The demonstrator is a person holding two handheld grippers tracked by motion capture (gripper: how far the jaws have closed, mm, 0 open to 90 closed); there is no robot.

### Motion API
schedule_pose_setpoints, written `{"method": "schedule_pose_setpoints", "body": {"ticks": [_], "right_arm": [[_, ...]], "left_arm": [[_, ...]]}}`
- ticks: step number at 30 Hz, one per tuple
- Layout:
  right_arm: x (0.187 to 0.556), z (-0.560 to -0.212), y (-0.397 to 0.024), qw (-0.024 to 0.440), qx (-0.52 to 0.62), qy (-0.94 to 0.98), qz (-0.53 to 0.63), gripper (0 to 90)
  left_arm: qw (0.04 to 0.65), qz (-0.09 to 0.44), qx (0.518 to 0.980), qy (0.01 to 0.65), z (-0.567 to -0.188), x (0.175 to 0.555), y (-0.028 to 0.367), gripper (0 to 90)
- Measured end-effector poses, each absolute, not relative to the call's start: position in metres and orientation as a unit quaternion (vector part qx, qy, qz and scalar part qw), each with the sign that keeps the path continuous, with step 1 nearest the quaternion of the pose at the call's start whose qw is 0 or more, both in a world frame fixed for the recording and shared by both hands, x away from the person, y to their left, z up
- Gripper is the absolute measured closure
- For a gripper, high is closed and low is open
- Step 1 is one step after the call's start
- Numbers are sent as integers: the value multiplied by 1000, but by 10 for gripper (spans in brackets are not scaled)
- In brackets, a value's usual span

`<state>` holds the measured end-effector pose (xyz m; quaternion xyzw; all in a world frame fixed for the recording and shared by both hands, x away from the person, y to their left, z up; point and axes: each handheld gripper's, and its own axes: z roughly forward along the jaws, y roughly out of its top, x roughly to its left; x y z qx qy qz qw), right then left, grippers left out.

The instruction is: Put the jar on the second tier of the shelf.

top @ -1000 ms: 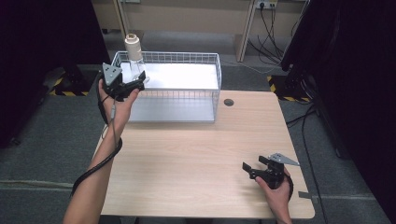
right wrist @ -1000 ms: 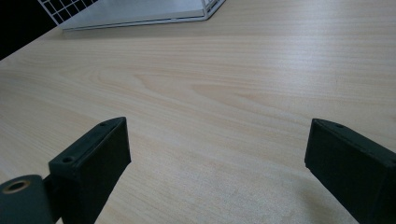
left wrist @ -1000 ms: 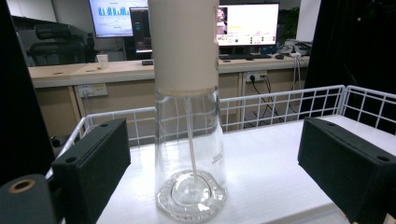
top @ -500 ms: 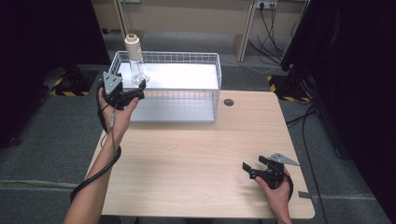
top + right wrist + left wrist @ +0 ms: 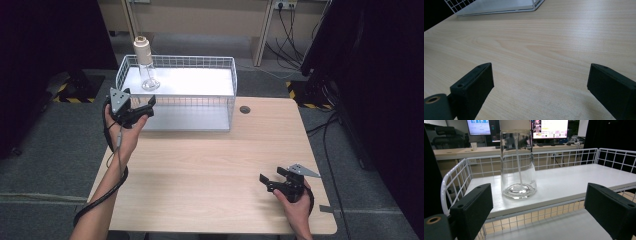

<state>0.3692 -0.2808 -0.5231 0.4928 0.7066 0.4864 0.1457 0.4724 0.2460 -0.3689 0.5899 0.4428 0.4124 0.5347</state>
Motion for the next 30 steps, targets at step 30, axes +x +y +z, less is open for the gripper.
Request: {"method": "schedule_pose_setpoints", "body": {"ticks": [30], "right_arm": [[369,-523,-281,145,493,706,487,71]], "left_arm": [[537,398,601,438,-396,446,245,77]]}}
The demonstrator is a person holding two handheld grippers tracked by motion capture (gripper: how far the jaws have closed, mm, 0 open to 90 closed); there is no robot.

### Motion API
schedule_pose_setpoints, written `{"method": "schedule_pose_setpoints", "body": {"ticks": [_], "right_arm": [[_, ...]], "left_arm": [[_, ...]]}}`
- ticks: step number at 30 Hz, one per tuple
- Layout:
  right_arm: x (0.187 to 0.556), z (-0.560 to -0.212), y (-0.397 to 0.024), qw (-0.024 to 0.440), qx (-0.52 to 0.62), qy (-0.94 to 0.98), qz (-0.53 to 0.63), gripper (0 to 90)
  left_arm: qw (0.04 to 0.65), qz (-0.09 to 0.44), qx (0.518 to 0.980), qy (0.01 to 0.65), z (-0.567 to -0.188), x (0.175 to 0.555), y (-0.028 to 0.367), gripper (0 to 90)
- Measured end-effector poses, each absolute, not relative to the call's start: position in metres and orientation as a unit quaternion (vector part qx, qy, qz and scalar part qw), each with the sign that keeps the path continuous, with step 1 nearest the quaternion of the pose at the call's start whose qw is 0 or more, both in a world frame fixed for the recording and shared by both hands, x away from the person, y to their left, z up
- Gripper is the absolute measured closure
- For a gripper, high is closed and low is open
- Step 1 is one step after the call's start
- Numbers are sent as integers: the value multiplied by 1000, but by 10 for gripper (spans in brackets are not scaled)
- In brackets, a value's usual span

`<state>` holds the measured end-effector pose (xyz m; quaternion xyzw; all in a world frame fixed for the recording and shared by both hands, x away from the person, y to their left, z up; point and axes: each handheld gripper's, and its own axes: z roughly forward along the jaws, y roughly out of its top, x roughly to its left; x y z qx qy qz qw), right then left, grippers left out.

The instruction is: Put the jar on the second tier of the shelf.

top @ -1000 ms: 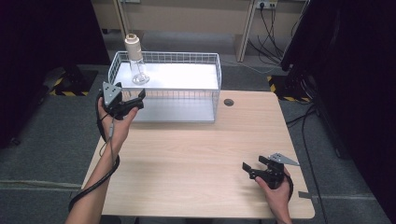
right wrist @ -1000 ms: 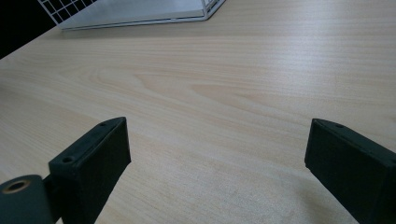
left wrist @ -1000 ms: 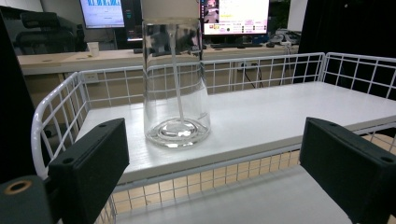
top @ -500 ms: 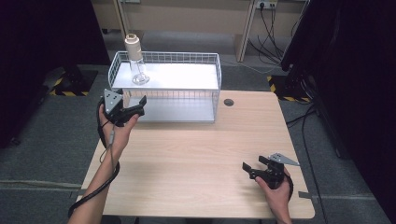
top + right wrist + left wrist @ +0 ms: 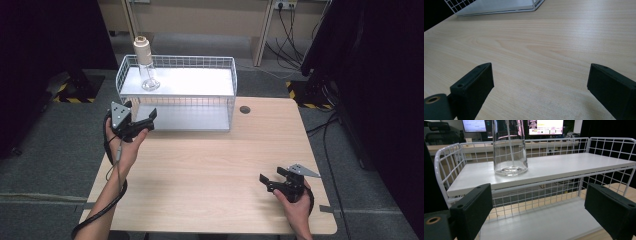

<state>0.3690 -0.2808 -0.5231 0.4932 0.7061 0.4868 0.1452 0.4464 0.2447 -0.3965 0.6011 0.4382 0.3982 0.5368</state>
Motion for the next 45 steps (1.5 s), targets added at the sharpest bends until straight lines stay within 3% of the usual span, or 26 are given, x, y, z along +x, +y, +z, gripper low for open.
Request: {"method": "schedule_pose_setpoints", "body": {"ticks": [45], "right_arm": [[369,-523,-280,145,494,707,485,71]], "left_arm": [[527,368,617,454,-456,406,263,72]]}}
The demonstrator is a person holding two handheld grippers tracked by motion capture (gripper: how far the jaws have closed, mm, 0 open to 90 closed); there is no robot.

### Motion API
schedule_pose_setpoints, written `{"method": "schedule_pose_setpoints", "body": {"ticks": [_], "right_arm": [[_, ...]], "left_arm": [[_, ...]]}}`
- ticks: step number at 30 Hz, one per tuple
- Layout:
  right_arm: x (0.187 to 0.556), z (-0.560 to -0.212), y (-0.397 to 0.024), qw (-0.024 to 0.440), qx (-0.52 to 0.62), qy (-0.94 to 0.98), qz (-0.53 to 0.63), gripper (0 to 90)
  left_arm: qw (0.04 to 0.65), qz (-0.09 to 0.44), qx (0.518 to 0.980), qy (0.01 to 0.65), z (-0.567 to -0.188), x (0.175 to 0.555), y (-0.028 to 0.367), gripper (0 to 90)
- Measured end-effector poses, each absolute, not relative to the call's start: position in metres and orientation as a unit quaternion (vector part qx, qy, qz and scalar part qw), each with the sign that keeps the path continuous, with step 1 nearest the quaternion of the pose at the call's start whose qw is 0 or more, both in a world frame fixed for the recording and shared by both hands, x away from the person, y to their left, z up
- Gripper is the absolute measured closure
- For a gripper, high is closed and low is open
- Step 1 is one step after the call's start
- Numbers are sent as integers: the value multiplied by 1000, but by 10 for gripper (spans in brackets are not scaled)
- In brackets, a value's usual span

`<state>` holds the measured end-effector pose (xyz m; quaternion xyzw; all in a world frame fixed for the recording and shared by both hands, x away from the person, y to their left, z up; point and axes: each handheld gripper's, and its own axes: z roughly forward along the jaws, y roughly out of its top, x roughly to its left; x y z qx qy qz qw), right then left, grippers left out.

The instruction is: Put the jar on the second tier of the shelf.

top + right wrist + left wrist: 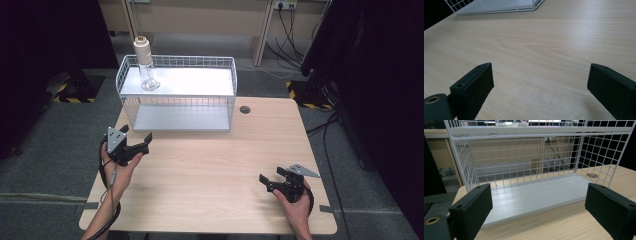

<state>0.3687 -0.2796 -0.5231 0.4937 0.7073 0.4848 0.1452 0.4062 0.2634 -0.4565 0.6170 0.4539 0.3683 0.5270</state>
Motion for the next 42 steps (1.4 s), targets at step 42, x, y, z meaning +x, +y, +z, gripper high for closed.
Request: {"method": "schedule_pose_setpoints", "body": {"ticks": [42], "right_arm": [[368,-523,-279,146,493,708,484,71]], "left_arm": [[516,340,633,466,-515,380,276,71]]}}
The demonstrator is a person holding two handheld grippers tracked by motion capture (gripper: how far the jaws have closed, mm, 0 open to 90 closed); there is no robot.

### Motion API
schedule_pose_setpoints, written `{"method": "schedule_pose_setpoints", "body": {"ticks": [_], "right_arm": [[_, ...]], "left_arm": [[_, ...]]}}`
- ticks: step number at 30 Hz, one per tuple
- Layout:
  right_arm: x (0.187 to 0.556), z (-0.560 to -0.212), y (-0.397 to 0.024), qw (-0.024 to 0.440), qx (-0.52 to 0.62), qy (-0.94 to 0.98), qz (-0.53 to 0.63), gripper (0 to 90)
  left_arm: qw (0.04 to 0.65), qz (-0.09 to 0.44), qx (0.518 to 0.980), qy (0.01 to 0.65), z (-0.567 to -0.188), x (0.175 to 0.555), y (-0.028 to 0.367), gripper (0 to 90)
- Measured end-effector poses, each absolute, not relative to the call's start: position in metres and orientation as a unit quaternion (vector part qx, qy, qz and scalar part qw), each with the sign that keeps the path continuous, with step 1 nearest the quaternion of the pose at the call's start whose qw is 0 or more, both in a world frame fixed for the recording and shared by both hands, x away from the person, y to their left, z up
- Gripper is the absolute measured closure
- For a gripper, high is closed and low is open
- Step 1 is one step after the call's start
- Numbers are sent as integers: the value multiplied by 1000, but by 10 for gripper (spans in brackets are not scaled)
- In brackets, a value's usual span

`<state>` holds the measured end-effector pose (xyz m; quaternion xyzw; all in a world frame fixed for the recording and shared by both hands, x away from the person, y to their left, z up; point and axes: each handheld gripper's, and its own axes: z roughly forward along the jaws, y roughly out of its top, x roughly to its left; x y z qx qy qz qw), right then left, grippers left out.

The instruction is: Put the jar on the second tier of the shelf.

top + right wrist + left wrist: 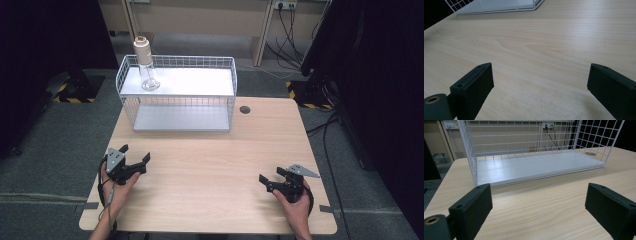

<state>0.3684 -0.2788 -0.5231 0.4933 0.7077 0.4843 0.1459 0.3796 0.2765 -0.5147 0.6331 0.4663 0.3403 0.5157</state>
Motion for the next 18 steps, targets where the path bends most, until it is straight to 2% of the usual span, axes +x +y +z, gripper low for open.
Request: {"method": "schedule_pose_setpoints", "body": {"ticks": [18], "right_arm": [[368,-523,-279,145,493,708,485,71]], "left_arm": [[510,340,630,478,-525,377,283,70]]}}
